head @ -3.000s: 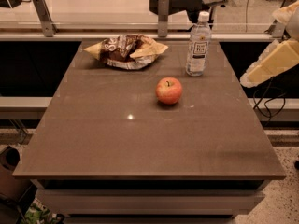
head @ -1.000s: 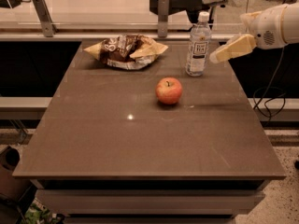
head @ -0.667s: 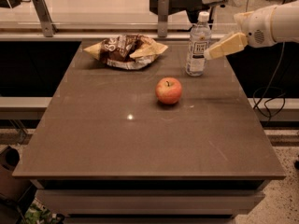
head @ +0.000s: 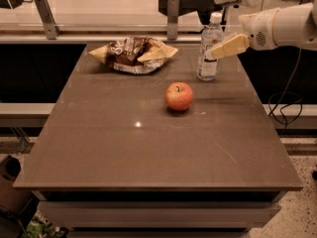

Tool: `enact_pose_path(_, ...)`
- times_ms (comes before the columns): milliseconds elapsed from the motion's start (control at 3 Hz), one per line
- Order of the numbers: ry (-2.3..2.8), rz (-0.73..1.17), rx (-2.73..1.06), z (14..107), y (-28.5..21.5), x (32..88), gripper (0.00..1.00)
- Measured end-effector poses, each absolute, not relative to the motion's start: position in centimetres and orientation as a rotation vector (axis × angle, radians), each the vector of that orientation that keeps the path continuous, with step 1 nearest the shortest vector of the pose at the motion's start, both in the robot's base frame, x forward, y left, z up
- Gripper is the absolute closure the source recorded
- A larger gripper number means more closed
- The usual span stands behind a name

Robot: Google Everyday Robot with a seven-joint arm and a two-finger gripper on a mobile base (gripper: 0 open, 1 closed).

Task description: Pick blue plastic bottle

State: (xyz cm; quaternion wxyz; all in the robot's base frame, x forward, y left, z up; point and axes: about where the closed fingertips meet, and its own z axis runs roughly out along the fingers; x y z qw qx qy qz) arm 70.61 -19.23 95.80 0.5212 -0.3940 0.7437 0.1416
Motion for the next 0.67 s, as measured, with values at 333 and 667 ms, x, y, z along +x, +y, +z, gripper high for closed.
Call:
enact_pose_path(333, 1.765, 0.365, -0.924, 95.30, -18.41, 71.03, 0.00)
enact_pose_path(667, 1.754, 0.398, -0.908, 94.63, -17.81, 71.22, 0.00)
